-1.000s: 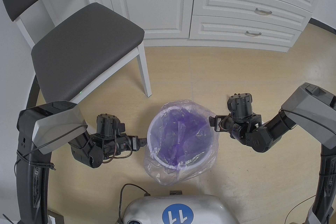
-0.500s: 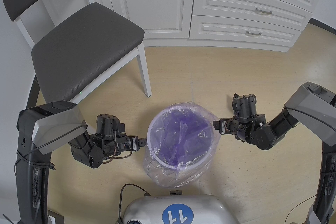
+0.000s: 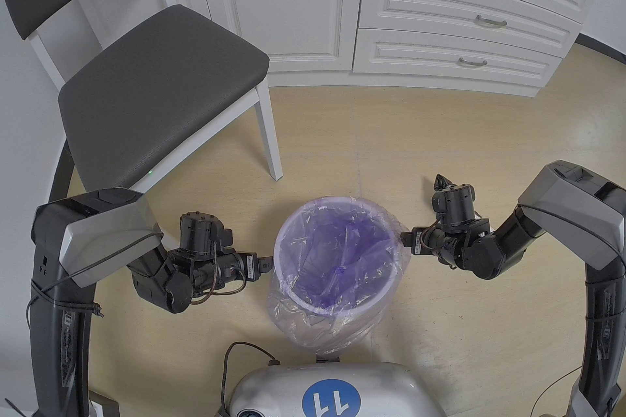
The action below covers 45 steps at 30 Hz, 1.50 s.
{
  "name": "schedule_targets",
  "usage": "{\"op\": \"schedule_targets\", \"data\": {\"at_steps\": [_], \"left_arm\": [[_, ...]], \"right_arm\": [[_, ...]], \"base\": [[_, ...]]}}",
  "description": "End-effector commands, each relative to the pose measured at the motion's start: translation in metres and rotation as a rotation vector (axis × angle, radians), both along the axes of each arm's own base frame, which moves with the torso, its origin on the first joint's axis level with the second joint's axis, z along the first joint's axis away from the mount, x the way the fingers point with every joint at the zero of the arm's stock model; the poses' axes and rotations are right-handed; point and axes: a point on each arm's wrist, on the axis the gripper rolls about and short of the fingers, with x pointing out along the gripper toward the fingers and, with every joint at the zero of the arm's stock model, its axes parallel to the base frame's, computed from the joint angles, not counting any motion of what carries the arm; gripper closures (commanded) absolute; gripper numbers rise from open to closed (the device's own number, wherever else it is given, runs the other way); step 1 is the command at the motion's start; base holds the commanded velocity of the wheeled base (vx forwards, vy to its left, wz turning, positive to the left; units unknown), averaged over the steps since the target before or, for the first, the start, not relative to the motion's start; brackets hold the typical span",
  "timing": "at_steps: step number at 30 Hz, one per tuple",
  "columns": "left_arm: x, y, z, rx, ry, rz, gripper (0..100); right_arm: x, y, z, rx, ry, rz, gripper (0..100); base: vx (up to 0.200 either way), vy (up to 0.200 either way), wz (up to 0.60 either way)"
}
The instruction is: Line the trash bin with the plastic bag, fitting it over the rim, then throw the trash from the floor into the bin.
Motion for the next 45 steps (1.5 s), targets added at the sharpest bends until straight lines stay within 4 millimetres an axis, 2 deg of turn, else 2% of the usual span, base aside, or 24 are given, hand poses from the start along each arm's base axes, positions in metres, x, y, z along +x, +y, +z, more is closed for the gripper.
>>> {"op": "schedule_targets", "data": {"at_steps": [1,5,9,11,17,22,25,29,34,38,45], "left_arm": [[-0.001,0.000,0.003,-0.002,-0.008,-0.001,0],[-0.002,0.000,0.006,-0.003,-0.008,-0.001,0],[-0.003,0.001,0.009,-0.003,-0.012,-0.001,0],[-0.004,0.001,0.011,-0.004,-0.013,-0.001,0],[-0.007,0.002,0.018,-0.007,-0.024,-0.001,0],[-0.008,0.001,0.020,-0.007,-0.025,-0.003,0],[-0.008,0.000,0.019,-0.007,-0.025,-0.006,0],[-0.009,0.001,0.020,-0.008,-0.028,-0.006,0],[-0.008,0.000,0.020,-0.010,-0.031,-0.007,0],[-0.008,0.000,0.020,-0.011,-0.032,-0.007,0],[-0.009,0.000,0.020,-0.009,-0.031,-0.006,0]], "right_arm": [[0.004,-0.004,-0.008,0.003,0.012,-0.007,0],[-0.001,-0.003,0.010,0.019,-0.019,0.003,0],[-0.023,-0.006,0.051,0.038,-0.075,0.026,0],[-0.033,-0.006,0.064,0.056,-0.091,0.056,0],[-0.053,-0.004,0.086,0.085,-0.116,0.119,0],[-0.062,0.018,0.076,0.089,-0.083,0.176,0],[-0.063,0.055,0.037,0.072,-0.011,0.205,0],[-0.053,0.080,0.009,-0.001,-0.017,0.111,0],[-0.051,0.098,-0.011,0.006,-0.009,0.091,0],[-0.050,0.103,-0.015,0.005,0.016,0.083,0],[-0.056,0.099,-0.017,-0.053,0.049,0.057,0]], "base": [[0.000,0.000,0.00],[0.000,0.000,0.00],[0.000,0.000,0.00],[0.000,0.000,0.00],[0.000,0.000,0.00],[0.000,0.000,0.00],[0.000,0.000,0.00],[0.000,0.000,0.00],[0.000,0.000,0.00],[0.000,0.000,0.00],[0.000,0.000,0.00]]}}
